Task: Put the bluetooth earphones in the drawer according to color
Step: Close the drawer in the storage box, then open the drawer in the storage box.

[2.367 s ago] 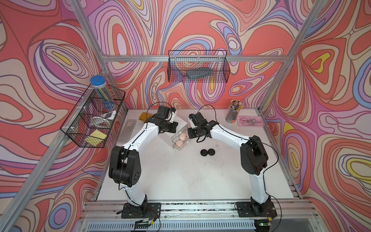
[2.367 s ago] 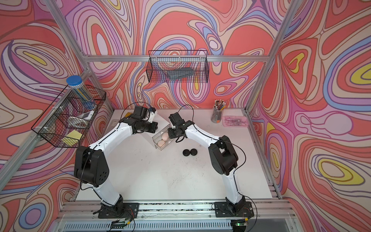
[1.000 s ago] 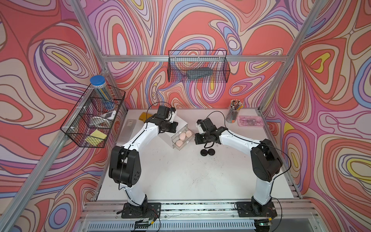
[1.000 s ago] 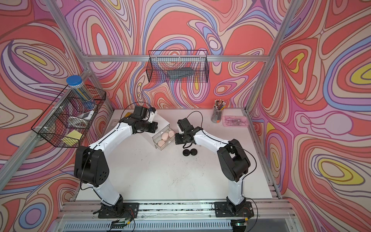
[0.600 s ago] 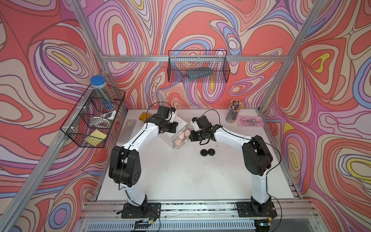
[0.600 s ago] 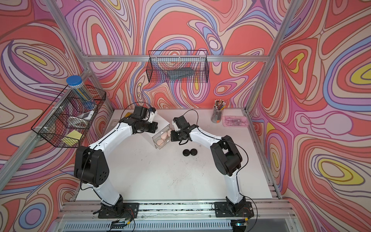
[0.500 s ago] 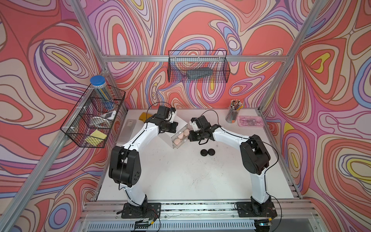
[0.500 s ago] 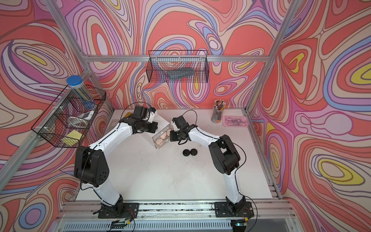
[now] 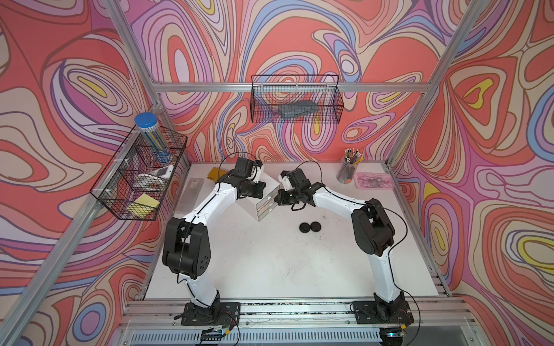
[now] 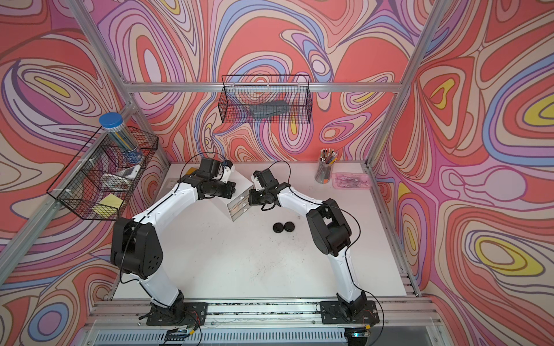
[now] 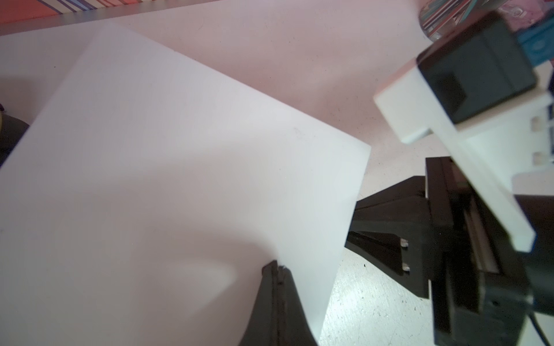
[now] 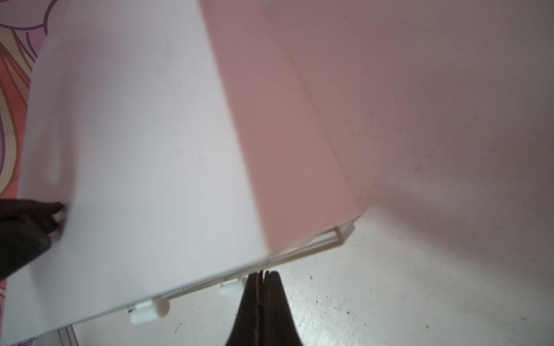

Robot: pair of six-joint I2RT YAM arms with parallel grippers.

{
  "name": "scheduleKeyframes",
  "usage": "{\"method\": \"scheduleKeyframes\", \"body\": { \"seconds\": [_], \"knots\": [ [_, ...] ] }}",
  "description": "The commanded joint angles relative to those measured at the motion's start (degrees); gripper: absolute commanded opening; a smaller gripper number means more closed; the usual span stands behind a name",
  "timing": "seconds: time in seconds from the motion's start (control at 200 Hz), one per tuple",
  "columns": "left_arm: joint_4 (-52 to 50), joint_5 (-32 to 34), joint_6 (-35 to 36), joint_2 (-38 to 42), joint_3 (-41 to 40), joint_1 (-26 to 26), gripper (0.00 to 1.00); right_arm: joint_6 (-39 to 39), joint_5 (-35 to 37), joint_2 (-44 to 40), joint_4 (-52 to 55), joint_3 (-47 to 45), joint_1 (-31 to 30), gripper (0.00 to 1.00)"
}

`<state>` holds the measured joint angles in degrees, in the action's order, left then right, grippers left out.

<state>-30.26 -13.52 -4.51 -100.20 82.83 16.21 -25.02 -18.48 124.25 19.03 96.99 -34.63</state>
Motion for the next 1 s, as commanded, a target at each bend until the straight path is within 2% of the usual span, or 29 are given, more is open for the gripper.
{"method": "scheduleKeyframes", "body": {
  "seconds": [0.0,0.411,0.721,0.781,0.831,0.901,0.996],
  "knots": [
    [-9.3,0.6,-0.1,-3.4,-1.8,0.7,0.0,-1.3,-1.0,2.0,-2.8,1.9,-0.2,0.0],
    [-9.3,0.8,-0.1,-3.6,-1.9,0.6,0.0,-0.5,-1.0,3.1,-2.8,2.6,-0.2,0.0],
    [-9.3,0.6,-0.2,-3.6,-1.8,0.6,0.0,-7.2,-0.5,-5.0,-10.8,-10.2,-0.2,0.0],
    [-9.3,0.7,-0.2,-3.7,-1.8,0.6,0.0,-9.6,-1.4,-6.0,-14.0,-13.1,-0.2,0.07],
    [-9.3,0.7,-0.2,-3.7,-1.8,0.6,0.0,-12.1,-2.4,-6.8,-17.4,-15.6,-0.2,0.18],
    [-9.3,0.8,-0.2,-3.8,-1.8,0.7,0.0,-14.9,-3.3,-7.4,-21.5,-18.4,-0.2,0.27],
    [-9.3,0.7,-0.4,-3.6,-1.7,0.7,0.0,-18.9,-4.5,-7.4,-26.0,-21.1,-0.2,0.44]
  ]
}}
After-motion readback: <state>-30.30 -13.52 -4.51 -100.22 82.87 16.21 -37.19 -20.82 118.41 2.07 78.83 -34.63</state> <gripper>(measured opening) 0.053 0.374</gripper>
